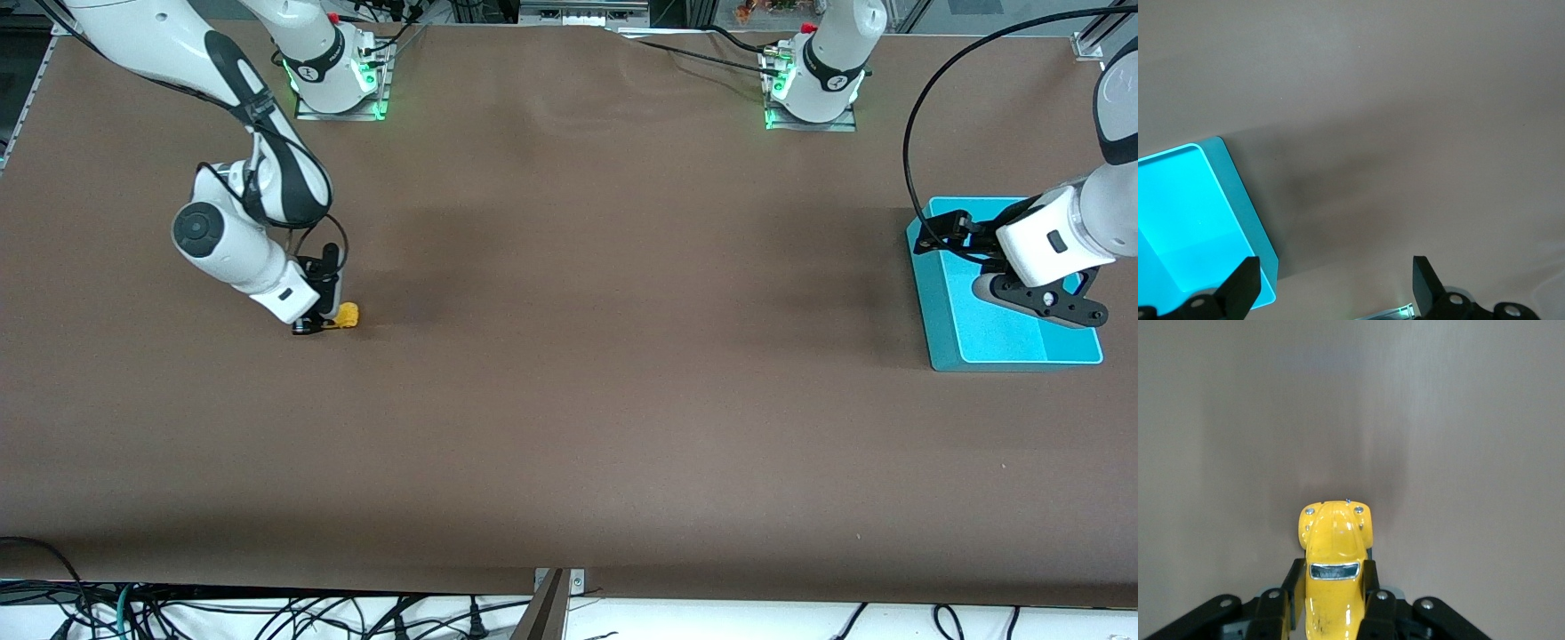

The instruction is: Wind and store yellow beetle car

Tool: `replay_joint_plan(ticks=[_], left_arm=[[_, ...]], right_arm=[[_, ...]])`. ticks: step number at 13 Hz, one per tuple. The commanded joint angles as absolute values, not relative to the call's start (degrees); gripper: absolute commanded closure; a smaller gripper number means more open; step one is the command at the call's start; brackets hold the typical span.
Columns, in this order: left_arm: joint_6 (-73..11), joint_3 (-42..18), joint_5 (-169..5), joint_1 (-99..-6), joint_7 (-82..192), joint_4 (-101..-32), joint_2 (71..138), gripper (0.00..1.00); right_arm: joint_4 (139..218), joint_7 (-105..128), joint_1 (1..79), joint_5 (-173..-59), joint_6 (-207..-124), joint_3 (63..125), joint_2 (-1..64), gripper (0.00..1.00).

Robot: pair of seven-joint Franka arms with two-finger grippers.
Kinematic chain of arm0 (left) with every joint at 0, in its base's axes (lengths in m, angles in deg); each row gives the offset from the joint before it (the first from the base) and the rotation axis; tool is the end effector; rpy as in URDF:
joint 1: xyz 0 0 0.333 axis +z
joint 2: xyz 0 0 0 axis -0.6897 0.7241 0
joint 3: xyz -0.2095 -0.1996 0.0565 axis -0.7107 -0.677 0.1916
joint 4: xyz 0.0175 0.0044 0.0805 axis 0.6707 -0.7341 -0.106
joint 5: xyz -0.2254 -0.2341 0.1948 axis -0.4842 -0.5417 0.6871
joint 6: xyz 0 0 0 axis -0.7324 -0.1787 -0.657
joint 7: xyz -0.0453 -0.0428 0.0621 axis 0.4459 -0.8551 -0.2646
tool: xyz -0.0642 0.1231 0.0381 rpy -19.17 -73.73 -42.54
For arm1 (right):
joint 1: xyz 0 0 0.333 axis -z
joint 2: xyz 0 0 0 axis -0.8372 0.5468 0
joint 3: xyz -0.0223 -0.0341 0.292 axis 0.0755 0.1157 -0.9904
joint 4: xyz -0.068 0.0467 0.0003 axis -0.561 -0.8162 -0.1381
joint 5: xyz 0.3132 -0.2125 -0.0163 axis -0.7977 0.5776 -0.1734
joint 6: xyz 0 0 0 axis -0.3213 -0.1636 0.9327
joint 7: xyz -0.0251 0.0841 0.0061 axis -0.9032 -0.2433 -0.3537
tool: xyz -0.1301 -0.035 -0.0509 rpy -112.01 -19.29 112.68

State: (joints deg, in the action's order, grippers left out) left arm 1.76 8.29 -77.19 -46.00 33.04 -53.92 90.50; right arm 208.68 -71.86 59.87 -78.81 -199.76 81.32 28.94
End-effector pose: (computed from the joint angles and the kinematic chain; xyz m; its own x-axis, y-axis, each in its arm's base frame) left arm 0.5692 -0.0153 0.4749 0.9383 -0.2754 -0.2094 -0.2541 -0.9593 0.1228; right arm 0.5251 0.0434 0.1571 -0.0448 0.9981 0.0413 0.9990 0.0450 -0.0034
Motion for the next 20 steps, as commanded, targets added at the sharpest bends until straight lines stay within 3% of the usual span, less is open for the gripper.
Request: replay_joint_plan(ticks=[1, 6, 11, 12, 13, 14, 18, 19, 20], left_arm=[[2.49, 8.22, -75.84, -46.68, 26.93, -52.12, 91.17, 0.0], [2.4, 8.31, -75.75, -46.6, 18.1, -52.21, 91.17, 0.0], [2.4, 8.31, -75.75, -46.69, 11.09, -52.21, 91.61, 0.0], [2.32, 8.4, -75.75, -46.6, 9.15, -52.21, 91.61, 0.0], [2.4, 8.31, -75.75, -46.51, 7.57, -52.21, 91.61, 0.0], [2.4, 8.31, -75.93, -46.34, 6.07, -52.56, 91.61, 0.0], [2.4, 8.31, -75.84, -46.68, 0.7, -52.56, 92.05, 0.0], [2.49, 8.31, -75.84, -46.69, 0.0, -52.65, 92.14, 0.0], [2.49, 8.31, -75.84, -46.69, -1.4, -52.74, 92.49, 0.0]], right_arm=[[209.98, -77.97, 65.18, -78.55, -201.55, 82.24, 32.02, 1.0], [209.89, -82.02, 71.61, -78.64, -201.38, 83.91, 32.55, 1.0], [209.54, -81.76, 71.88, -78.46, -201.38, 83.56, 32.55, 1.0], [209.45, -81.67, 71.88, -78.46, -201.38, 83.47, 32.46, 0.94], [209.11, -81.58, 71.88, -78.46, -201.38, 82.95, 32.37, 0.74], [208.41, -81.58, 71.88, -78.46, -201.2, 82.25, 32.37, 0.63], [204.11, -81.5, 71.79, -78.46, -196.82, 79.53, 32.11, 0.34], [202.53, -81.41, 71.79, -78.46, -194.98, 78.82, 31.94, 0.0], [200.51, -81.23, 71.79, -78.46, -192.61, 77.95, 31.59, 0.0]])
